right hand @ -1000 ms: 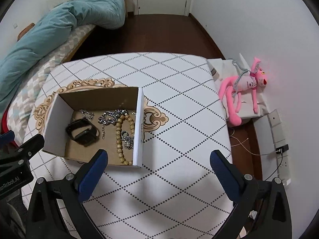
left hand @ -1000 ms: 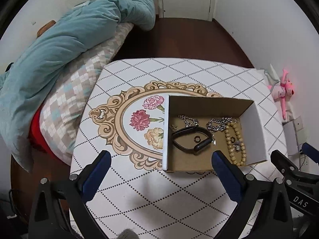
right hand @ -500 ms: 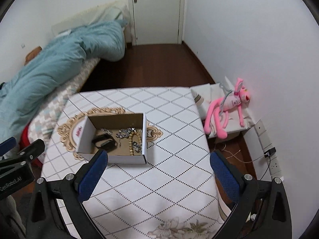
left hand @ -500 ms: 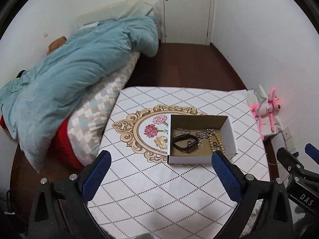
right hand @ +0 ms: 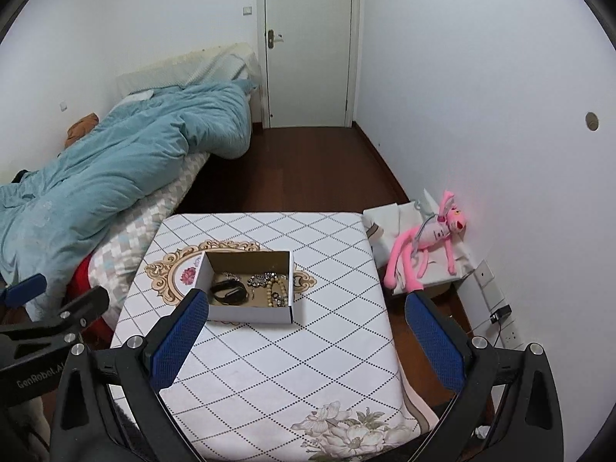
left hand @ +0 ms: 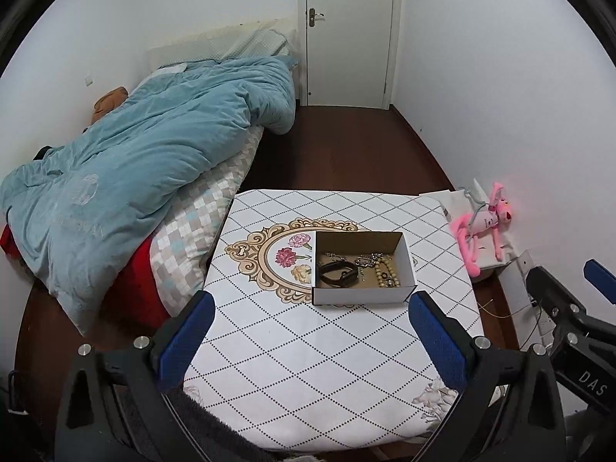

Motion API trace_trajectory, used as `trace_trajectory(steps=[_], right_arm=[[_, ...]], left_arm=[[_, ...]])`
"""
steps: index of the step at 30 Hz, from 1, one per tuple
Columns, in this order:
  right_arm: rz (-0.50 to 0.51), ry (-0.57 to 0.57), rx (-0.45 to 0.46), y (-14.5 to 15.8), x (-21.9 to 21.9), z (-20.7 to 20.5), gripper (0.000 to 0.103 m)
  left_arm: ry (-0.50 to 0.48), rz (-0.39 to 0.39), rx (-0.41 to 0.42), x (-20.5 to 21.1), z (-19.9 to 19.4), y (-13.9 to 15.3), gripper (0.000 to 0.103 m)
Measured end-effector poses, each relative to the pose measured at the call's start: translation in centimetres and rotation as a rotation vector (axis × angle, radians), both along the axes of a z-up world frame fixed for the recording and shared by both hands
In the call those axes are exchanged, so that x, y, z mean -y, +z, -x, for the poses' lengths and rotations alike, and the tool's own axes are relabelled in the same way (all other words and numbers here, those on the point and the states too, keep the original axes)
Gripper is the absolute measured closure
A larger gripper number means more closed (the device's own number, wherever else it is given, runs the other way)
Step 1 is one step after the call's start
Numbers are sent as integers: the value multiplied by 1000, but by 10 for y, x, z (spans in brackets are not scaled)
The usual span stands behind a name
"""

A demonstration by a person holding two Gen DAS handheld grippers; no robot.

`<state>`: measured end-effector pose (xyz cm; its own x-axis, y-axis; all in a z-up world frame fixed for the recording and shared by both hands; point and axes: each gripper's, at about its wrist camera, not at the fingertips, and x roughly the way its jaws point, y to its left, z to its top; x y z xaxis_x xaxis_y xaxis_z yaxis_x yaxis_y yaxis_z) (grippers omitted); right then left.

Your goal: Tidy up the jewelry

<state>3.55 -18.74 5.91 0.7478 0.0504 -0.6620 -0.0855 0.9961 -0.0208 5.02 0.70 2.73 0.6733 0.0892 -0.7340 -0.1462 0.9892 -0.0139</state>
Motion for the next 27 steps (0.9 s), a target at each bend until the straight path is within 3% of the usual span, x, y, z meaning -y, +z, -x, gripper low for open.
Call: trace_trajectory(steps=[11, 27], right_arm=[[1, 13, -23, 4, -2, 8, 0], [42, -5, -99, -17, -10, -49, 0]], left_arm=[[18, 11, -31, 0, 2, -4, 0], [35, 24, -123, -7, -44, -22, 0]])
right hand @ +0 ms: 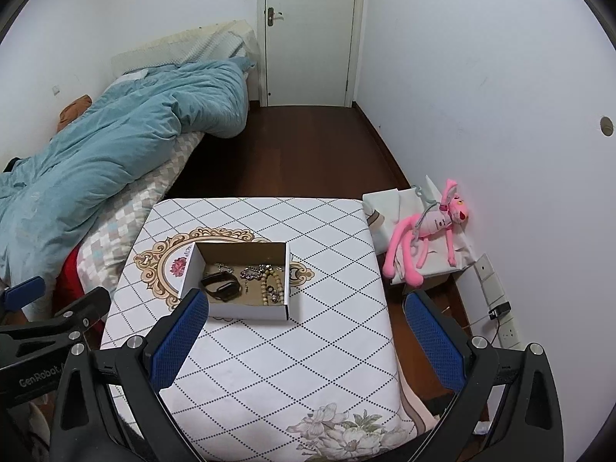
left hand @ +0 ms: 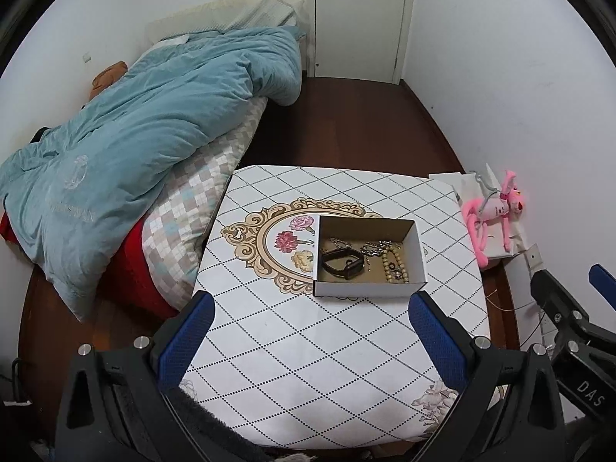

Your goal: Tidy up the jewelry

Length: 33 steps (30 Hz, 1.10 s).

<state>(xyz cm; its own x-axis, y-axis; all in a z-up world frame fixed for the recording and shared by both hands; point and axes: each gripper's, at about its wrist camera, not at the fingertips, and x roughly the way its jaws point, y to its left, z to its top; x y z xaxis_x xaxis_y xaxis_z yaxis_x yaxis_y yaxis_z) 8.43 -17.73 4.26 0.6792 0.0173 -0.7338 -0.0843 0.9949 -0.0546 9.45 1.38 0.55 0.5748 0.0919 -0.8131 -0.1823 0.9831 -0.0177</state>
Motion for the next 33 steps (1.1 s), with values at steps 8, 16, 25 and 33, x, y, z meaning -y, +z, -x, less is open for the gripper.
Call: trace_trajectory(steps=[8, 16, 25, 33], right_arm=[[20, 4, -34, -9, -6, -18, 0], [18, 8, -64, -17, -9, -22, 0], [21, 13, -74, -18, -9, -23, 0], [21, 18, -84, -21, -11, -25, 0]], left_arm=[[4, -7, -32, -6, -11, -9, 0], [5, -11, -36, -7, -12, -10, 0], [3, -3, -39, -7, -12, -12, 0], [1, -3, -43, -9, -12, -15, 0]])
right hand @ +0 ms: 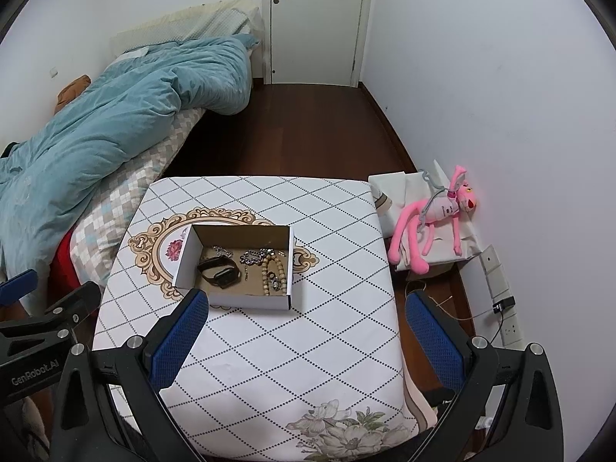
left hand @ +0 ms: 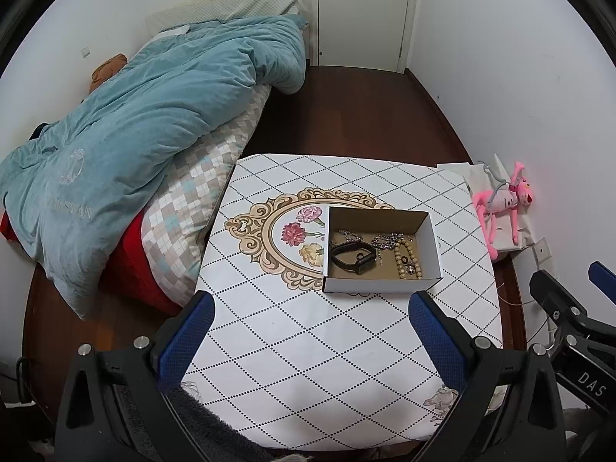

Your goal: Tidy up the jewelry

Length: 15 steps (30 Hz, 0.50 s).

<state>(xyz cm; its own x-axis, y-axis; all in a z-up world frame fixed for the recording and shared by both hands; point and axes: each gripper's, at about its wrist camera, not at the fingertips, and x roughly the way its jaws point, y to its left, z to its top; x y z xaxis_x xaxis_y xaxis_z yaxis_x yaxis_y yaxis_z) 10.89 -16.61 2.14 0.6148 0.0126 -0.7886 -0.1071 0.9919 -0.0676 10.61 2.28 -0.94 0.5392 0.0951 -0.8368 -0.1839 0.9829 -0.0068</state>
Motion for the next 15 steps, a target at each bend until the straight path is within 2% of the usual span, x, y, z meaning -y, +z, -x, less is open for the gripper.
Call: trace_trajectory(steps=[15], right_arm=[[5, 0, -10, -4, 0, -1, 0]], left_arm=[[-10, -1, 2, -1, 0, -3, 0]])
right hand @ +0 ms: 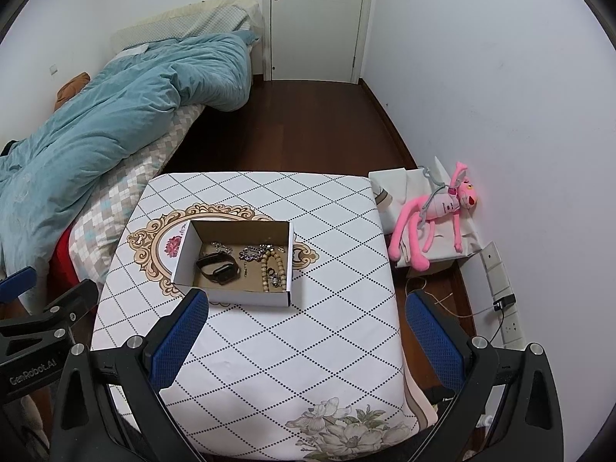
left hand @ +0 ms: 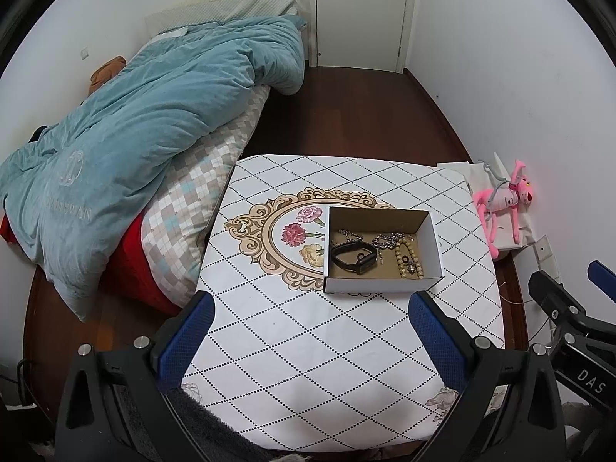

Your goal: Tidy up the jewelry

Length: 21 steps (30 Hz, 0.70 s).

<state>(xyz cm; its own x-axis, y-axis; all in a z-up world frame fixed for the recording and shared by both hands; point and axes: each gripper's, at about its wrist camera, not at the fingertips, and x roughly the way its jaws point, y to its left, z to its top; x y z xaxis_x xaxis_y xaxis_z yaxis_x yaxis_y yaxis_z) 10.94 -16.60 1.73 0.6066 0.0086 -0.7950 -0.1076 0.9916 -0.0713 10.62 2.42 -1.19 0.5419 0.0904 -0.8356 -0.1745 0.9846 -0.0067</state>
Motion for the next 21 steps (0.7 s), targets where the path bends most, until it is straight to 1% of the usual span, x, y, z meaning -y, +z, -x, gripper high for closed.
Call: trace_trajectory(steps=[12, 21], right_arm=[[-1, -2, 0, 0, 1, 1, 0], [-1, -3, 0, 0, 3, 0, 0]], left_arm=[[-15, -1, 17, 0, -2, 6, 0], [-15, -2, 12, 1, -2, 7, 0]])
